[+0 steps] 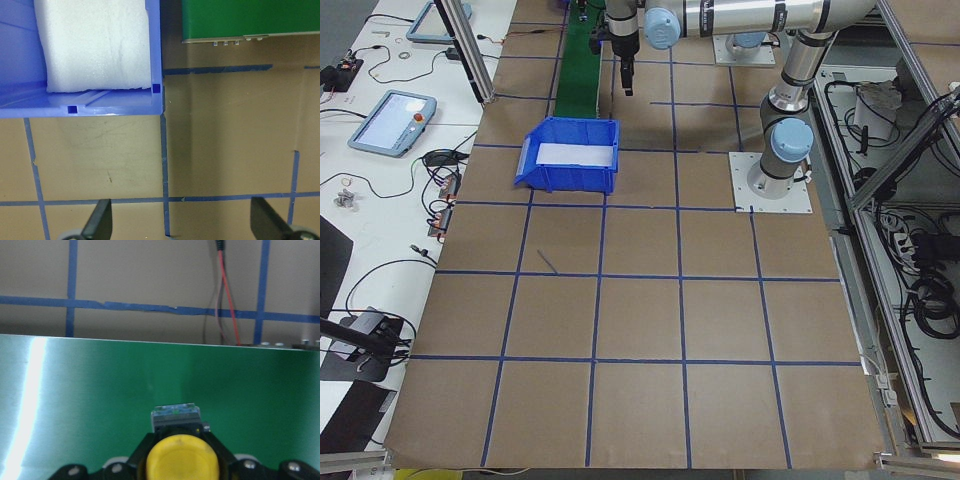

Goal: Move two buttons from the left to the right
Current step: 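Carry the yellow button with the right gripper into the far blue bin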

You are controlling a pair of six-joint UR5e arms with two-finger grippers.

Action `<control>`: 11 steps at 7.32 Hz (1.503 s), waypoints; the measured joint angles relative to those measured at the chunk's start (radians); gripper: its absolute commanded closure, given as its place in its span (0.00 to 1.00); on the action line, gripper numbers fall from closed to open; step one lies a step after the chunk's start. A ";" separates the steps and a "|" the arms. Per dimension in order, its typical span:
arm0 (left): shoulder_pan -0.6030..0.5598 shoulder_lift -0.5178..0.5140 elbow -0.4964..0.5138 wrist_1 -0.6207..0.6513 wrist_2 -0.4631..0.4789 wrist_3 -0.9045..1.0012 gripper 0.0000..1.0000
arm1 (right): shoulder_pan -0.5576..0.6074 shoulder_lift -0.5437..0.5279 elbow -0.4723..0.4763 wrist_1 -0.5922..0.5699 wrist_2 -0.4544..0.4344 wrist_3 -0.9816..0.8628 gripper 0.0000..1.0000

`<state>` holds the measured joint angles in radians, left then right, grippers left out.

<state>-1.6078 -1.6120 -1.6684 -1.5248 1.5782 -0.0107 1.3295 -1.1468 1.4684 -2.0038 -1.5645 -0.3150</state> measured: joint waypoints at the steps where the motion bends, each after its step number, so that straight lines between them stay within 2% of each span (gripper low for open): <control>1: -0.001 0.000 0.000 0.000 -0.002 0.000 0.04 | -0.088 -0.023 -0.016 0.000 0.007 -0.079 0.68; 4: -0.001 0.000 -0.001 -0.001 -0.004 0.000 0.04 | -0.340 -0.031 -0.084 -0.011 0.096 -0.262 0.68; 6: -0.001 0.000 -0.003 -0.002 -0.003 0.000 0.04 | -0.444 0.022 -0.128 -0.054 0.128 -0.348 0.68; 9: -0.001 0.000 -0.010 -0.001 0.000 0.000 0.04 | -0.489 0.150 -0.187 -0.117 0.189 -0.346 0.67; 11: -0.001 0.000 -0.012 0.000 0.001 0.000 0.04 | -0.491 0.187 -0.185 -0.134 0.209 -0.326 0.66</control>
<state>-1.6091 -1.6122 -1.6806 -1.5249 1.5791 -0.0107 0.8381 -0.9602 1.2836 -2.1381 -1.3551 -0.6409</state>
